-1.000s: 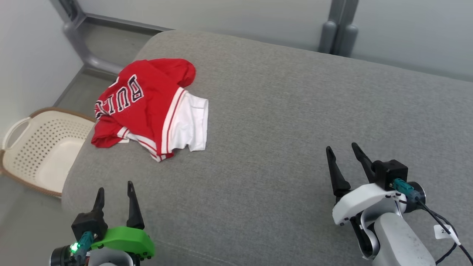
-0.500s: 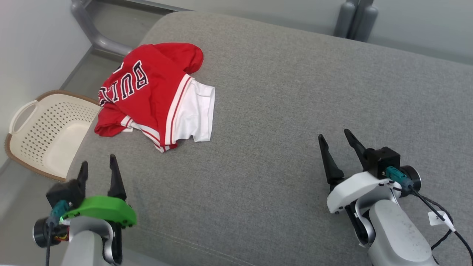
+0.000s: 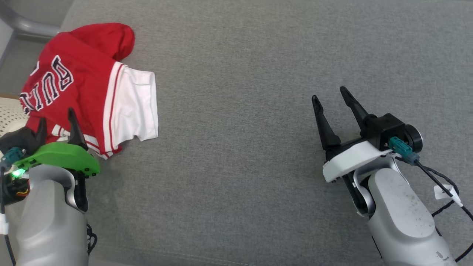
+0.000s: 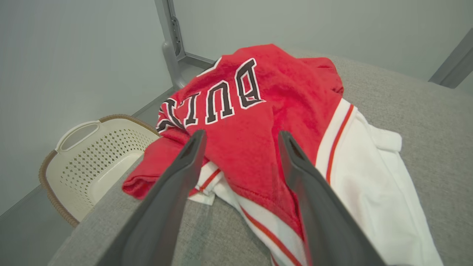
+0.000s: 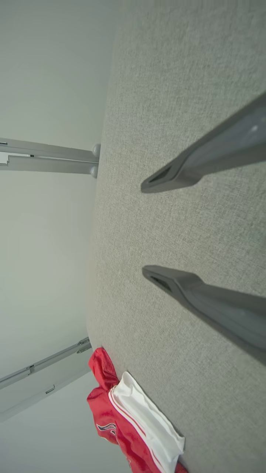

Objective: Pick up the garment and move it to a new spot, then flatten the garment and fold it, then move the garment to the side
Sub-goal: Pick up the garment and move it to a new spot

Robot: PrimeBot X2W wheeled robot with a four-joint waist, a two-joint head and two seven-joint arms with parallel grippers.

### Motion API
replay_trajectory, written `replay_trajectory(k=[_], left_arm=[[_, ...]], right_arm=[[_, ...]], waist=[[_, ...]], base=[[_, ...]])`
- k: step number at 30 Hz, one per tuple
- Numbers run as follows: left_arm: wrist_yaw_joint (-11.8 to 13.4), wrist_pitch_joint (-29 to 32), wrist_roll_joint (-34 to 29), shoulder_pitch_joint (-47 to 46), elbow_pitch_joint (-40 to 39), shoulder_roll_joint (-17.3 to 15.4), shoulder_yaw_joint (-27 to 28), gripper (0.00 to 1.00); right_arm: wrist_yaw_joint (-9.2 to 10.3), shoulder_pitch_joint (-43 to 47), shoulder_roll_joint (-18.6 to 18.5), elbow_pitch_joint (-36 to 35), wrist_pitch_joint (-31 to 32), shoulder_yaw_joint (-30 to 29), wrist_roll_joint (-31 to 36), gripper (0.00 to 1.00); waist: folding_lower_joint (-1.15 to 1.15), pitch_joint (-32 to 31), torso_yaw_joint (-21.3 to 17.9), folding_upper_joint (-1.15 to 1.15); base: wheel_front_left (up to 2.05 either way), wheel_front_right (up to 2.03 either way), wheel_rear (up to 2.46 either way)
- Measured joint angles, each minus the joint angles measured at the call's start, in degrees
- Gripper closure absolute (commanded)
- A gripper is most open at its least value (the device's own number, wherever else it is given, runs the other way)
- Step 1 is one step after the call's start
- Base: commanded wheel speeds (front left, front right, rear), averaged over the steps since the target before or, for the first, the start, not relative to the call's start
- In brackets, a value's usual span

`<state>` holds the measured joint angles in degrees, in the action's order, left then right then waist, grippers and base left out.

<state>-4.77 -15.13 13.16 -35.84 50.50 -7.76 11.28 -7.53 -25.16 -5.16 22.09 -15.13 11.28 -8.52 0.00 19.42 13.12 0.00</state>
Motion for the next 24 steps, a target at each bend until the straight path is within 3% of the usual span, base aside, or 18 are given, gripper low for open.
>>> replay_trajectory(k=[9, 10, 11, 12, 16, 24], left_arm=[[1.42, -0.03, -0.18, -5.4, 10.25, -2.23, 1.63, 0.0], [1.91, -0.09, -0.14, -6.05, 11.28, -2.36, 1.87, 0.25], [2.57, -0.1, -0.18, -6.56, 11.54, -2.6, 1.97, 0.67], [2.78, -0.11, -0.19, -6.97, 12.04, -2.85, 1.94, 1.0], [2.41, -0.14, -0.26, -7.1, 11.12, -2.86, 2.07, 1.0], [-0.27, 0.0, -3.03, -4.84, 0.55, 0.13, 0.46, 1.0]], right_arm=[[0.0, -1.9, -0.59, -2.36, 0.0, 0.54, -0.46, 0.0], [0.0, -2.02, -0.63, -2.38, 0.0, 0.38, -0.47, 0.0], [0.0, -2.07, -0.66, -2.38, 0.0, 0.27, -0.47, 0.0], [0.0, -2.08, -0.64, -2.38, 0.0, -0.03, -0.53, 0.0], [0.0, -2.08, -0.52, -2.25, 0.0, -1.08, -0.77, 0.0], [0.0, -1.66, 0.8, -1.85, 0.0, -2.33, -1.51, 0.0]], waist=[[0.0, 5.02, -5.3, 0.0], [0.0, 5.46, -5.81, 0.0], [0.0, 5.84, -6.27, 0.0], [0.0, 6.17, -6.69, 0.0], [0.0, 6.52, -7.67, 0.0], [0.0, 3.39, -7.7, 0.0]], base=[[0.0, 0.0, 0.0], [0.0, 0.0, 0.0], [0.0, 0.0, 0.0], [0.0, 0.0, 0.0], [0.0, 0.0, 0.0], [0.0, 0.0, 0.0]])
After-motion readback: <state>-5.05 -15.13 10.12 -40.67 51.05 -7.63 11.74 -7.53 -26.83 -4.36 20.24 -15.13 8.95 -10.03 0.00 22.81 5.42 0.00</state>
